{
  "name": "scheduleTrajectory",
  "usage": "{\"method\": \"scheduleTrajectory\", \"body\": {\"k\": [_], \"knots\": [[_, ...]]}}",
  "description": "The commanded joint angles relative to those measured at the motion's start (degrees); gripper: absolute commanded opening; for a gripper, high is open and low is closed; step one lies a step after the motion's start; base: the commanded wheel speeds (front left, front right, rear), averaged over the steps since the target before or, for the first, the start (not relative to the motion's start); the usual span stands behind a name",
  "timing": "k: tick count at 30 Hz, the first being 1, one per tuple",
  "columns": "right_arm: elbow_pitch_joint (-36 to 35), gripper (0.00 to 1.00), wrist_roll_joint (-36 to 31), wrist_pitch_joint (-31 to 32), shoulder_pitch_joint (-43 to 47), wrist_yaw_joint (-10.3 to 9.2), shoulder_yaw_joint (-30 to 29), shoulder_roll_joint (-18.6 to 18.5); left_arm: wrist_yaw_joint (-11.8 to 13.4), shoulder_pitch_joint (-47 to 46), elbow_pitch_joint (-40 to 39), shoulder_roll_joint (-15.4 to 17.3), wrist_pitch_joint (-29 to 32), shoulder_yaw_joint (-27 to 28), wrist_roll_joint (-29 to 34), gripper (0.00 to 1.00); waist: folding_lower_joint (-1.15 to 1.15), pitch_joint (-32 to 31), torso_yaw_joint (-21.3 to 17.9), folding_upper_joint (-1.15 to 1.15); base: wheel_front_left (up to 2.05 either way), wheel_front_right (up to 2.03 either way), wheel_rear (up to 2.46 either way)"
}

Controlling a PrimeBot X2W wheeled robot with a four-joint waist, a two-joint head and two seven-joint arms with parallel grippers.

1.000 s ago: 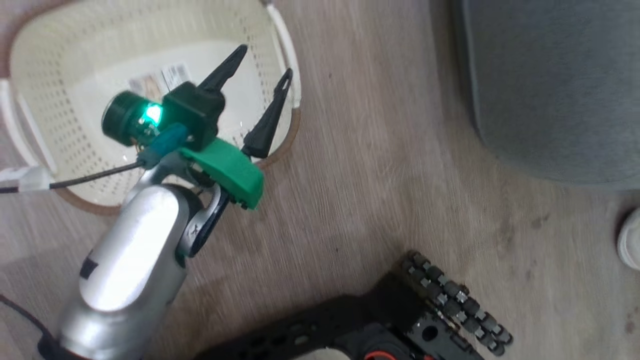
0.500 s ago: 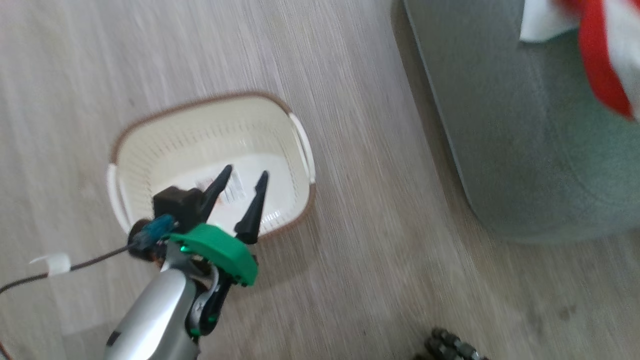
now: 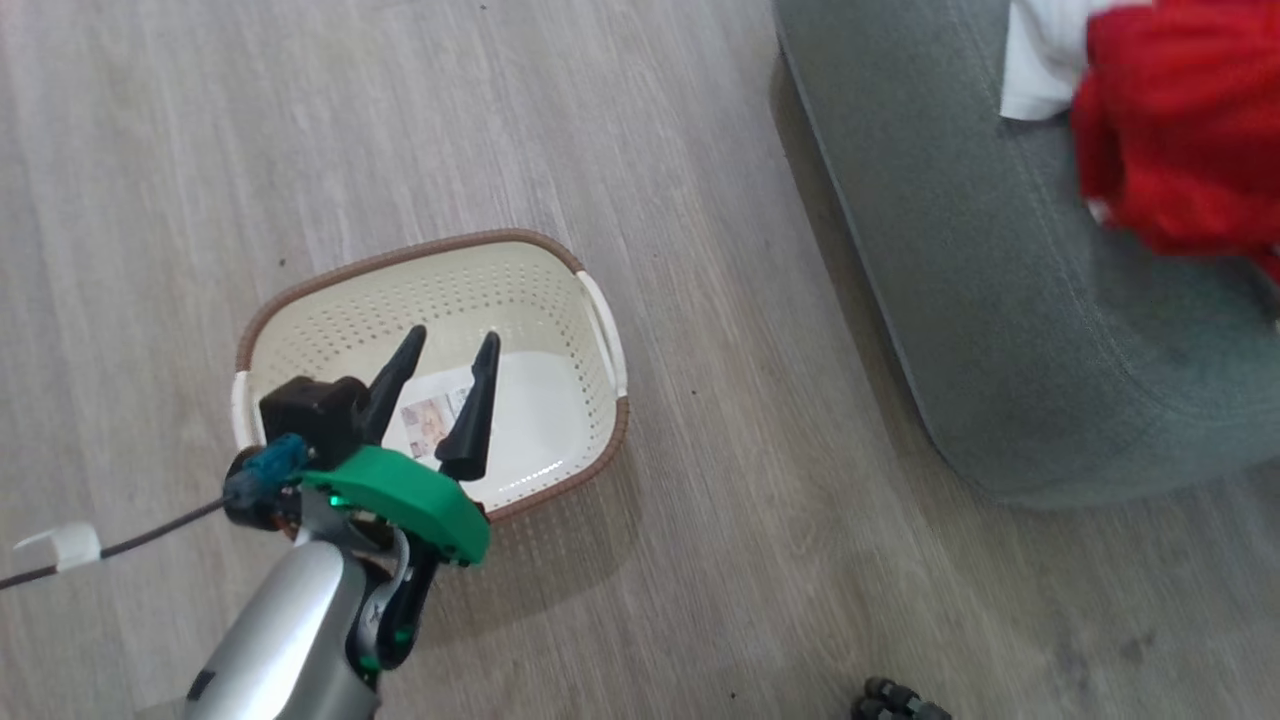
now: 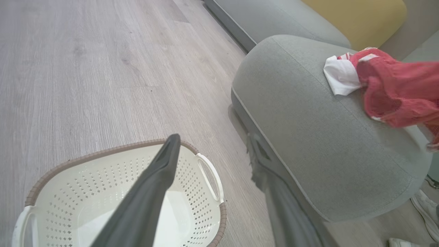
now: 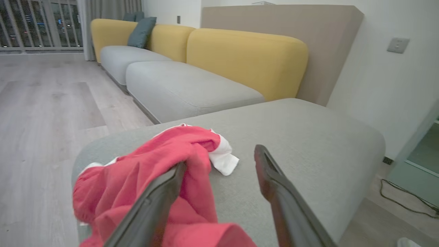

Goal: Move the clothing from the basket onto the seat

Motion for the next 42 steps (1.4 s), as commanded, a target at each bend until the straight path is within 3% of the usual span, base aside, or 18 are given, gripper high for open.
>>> {"method": "scheduleTrajectory", "body": {"k": [1, 6, 16, 28, 36, 42], "knots": [[-2.2, 1.0, -0.1, 0.3, 0.4, -0.02, -0.2, -1.4, 0.5, -0.5, -2.0, 1.3, 0.0, 2.0, -0.1, 1.0, 0.01, 0.7, -0.7, 0.0, 0.0, 0.0, 0.0], [0.2, 1.0, -0.7, 0.7, -0.1, -0.02, -2.7, -0.9, 1.5, -1.0, -4.4, 3.0, 1.4, 2.5, 0.4, 1.0, 0.01, 4.3, -2.5, 0.0, 0.0, 0.0, 0.0], [17.2, 1.0, -6.6, -5.2, -8.6, -0.02, 0.9, 1.7, 3.2, -2.6, -10.3, 7.3, 6.2, 2.4, 2.7, 1.0, 0.01, 13.8, -5.6, 0.0, 0.0, 0.0, 0.0], [31.9, 1.0, -10.6, -5.0, -12.3, -0.02, 7.1, -1.9, 3.8, -4.2, -12.1, 7.5, 6.9, 2.0, 3.1, 1.0, 0.01, 15.2, -4.8, 0.0, 0.0, 0.0, 0.0], [33.6, 1.0, -5.5, -4.5, -11.5, -0.02, 12.9, -4.4, 3.6, -3.8, -10.4, 6.8, 6.0, 1.6, 2.4, 1.0, 0.01, 13.0, -5.0, 0.0, 0.0, 0.0, 0.0], [27.9, 1.0, 2.4, 1.0, -6.1, -0.02, 22.0, -6.6, 2.9, -3.7, -7.4, 5.2, 4.5, 0.9, 1.4, 1.0, 0.01, 9.7, -4.9, 0.0, 0.0, 0.0, 0.0]]}}
